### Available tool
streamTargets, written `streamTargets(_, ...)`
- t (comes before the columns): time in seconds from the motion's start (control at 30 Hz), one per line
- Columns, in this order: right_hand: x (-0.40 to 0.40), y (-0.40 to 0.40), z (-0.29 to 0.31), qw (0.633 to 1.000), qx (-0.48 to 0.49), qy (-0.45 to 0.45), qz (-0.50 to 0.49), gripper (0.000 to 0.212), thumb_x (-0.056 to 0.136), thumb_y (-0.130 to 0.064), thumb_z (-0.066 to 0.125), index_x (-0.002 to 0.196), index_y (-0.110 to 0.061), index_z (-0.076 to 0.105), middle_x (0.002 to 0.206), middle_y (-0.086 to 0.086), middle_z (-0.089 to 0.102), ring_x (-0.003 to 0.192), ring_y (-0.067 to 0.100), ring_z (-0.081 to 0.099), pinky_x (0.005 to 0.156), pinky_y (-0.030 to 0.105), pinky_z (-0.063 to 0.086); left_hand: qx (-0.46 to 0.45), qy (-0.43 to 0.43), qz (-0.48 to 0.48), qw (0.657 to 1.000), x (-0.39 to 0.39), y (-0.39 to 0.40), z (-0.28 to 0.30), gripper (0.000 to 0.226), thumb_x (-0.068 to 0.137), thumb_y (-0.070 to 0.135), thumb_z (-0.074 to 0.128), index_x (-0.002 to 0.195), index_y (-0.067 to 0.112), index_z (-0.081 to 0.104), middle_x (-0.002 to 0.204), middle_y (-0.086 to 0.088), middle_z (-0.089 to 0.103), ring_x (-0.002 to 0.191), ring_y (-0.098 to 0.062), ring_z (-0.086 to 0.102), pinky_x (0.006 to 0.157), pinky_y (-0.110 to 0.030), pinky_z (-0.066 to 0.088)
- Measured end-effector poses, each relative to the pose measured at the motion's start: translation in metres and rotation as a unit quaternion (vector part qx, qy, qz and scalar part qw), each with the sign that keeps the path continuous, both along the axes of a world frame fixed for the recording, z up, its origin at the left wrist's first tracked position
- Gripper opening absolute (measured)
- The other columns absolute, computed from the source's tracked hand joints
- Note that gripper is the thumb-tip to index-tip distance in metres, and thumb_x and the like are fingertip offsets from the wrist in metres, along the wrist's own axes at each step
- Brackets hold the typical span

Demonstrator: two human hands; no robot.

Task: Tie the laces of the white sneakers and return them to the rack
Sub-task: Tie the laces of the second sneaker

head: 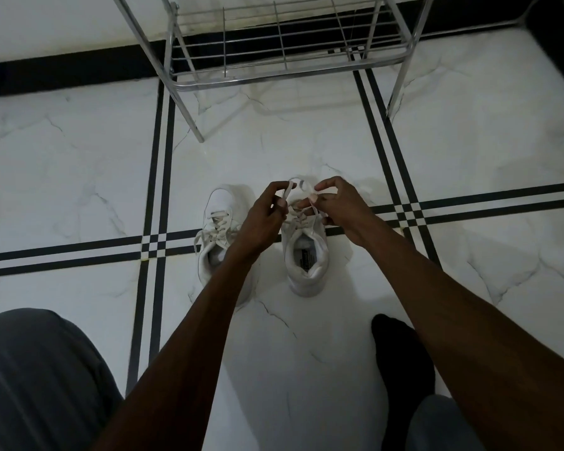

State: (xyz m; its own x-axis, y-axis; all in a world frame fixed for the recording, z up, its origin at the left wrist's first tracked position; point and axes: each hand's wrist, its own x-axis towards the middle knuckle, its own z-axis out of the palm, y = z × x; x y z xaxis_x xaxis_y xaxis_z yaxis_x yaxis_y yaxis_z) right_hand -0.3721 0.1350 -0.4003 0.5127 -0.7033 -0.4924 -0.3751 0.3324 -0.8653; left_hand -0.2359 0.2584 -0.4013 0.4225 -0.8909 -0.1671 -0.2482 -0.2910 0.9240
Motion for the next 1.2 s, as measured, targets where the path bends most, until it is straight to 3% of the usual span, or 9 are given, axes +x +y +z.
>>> streamTargets(0.2, -0.001, 0.005, 0.004, 0.999, 0.023, -0.028, -0.010, 0.013, 0.085, -0.012, 0.077, 0.097, -0.009, 0.074, 0.087, 0.009, 0.079, 0.073, 0.012, 0.073, 0.069, 0.028, 0.054, 0.017, -0.052, -0.022, 0.998, -0.002, 0.001, 0.003, 0.031, 0.107, 0.016, 0.047, 0.132, 0.030, 0.055, 0.097, -0.009, 0.068, 0.081, -0.030, 0.068, 0.069, -0.047, 0.061)
streamTargets(0.33, 0.002, 0.003, 0.001, 1.000, -0.013, -0.017, 0.003, 0.014, 0.083, -0.010, 0.079, 0.096, -0.004, 0.077, 0.086, 0.012, 0.078, 0.073, 0.016, 0.072, 0.062, 0.024, 0.056, 0.033, -0.001, 0.020, 0.999, -0.006, -0.001, 0.003, 0.016, 0.103, 0.033, 0.059, 0.116, 0.024, 0.055, 0.090, -0.007, 0.074, 0.085, -0.033, 0.071, 0.065, -0.063, 0.060)
streamTargets(0.57, -0.002, 0.000, -0.001, 0.987, -0.012, -0.053, 0.150, 0.023, 0.091, -0.013, 0.072, 0.112, -0.007, 0.077, 0.107, 0.014, 0.078, 0.106, 0.026, 0.073, 0.096, 0.032, 0.058, 0.042, -0.020, 0.063, 0.997, -0.007, -0.001, -0.009, 0.050, 0.096, 0.004, 0.062, 0.138, 0.022, 0.042, 0.089, 0.008, 0.074, 0.073, -0.002, 0.068, 0.073, -0.059, 0.062)
streamTargets(0.63, -0.003, -0.002, 0.002, 0.984, -0.010, -0.056, 0.170, 0.025, 0.089, -0.022, 0.075, 0.110, -0.008, 0.078, 0.106, 0.013, 0.078, 0.107, 0.025, 0.073, 0.097, 0.033, 0.057, 0.040, -0.047, 0.061, 0.996, -0.007, -0.002, -0.009, 0.059, 0.095, 0.001, 0.061, 0.145, 0.021, 0.037, 0.093, 0.010, 0.072, 0.083, -0.008, 0.069, 0.078, -0.057, 0.062)
streamTargets(0.77, 0.004, 0.003, -0.001, 0.995, -0.050, -0.034, 0.073, 0.033, 0.082, -0.040, 0.080, 0.095, -0.010, 0.081, 0.090, 0.014, 0.079, 0.087, 0.029, 0.076, 0.091, 0.039, 0.062, 0.011, -0.070, 0.045, 0.996, -0.011, -0.005, -0.007, 0.063, 0.096, 0.004, 0.061, 0.150, 0.018, 0.034, 0.102, 0.000, 0.075, 0.093, -0.020, 0.071, 0.077, -0.054, 0.062)
streamTargets(0.93, 0.006, 0.006, -0.004, 0.996, 0.030, -0.078, -0.038, 0.030, 0.086, -0.022, 0.079, 0.105, 0.001, 0.077, 0.093, 0.015, 0.077, 0.079, 0.019, 0.071, 0.091, 0.040, 0.061, 0.034, 0.020, 0.059, 0.997, -0.004, -0.006, -0.014, 0.061, 0.098, 0.013, 0.066, 0.149, 0.024, 0.034, 0.100, 0.001, 0.076, 0.094, -0.018, 0.072, 0.084, -0.056, 0.062)
streamTargets(1.0, 0.004, 0.003, -0.002, 0.992, 0.059, -0.111, -0.030, 0.029, 0.087, -0.014, 0.077, 0.111, 0.003, 0.074, 0.100, 0.018, 0.074, 0.087, 0.022, 0.071, 0.089, 0.034, 0.061, 0.048, 0.072, 0.084, 0.993, -0.002, -0.005, -0.016, 0.059, 0.099, 0.012, 0.065, 0.148, 0.023, 0.035, 0.102, 0.000, 0.077, 0.098, -0.019, 0.073, 0.079, -0.050, 0.064)
streamTargets(1.07, 0.001, 0.000, -0.001, 0.991, 0.053, -0.119, 0.016, 0.029, 0.088, -0.009, 0.075, 0.114, 0.003, 0.073, 0.110, 0.020, 0.075, 0.095, 0.026, 0.073, 0.087, 0.030, 0.061, 0.044, 0.093, 0.107, 0.989, -0.002, -0.004, -0.014, 0.057, 0.098, 0.012, 0.068, 0.147, 0.020, 0.039, 0.102, 0.000, 0.077, 0.097, -0.017, 0.074, 0.064, -0.030, 0.063)
streamTargets(1.2, -0.002, -0.009, 0.003, 0.985, -0.077, -0.050, 0.144, 0.023, 0.087, -0.010, 0.076, 0.109, -0.003, 0.077, 0.101, 0.017, 0.078, 0.089, 0.022, 0.075, 0.079, 0.026, 0.061, 0.040, 0.091, 0.108, 0.989, 0.001, -0.005, -0.012, 0.055, 0.095, 0.002, 0.067, 0.144, 0.014, 0.044, 0.106, -0.011, 0.075, 0.086, -0.016, 0.071, 0.050, -0.013, 0.050)
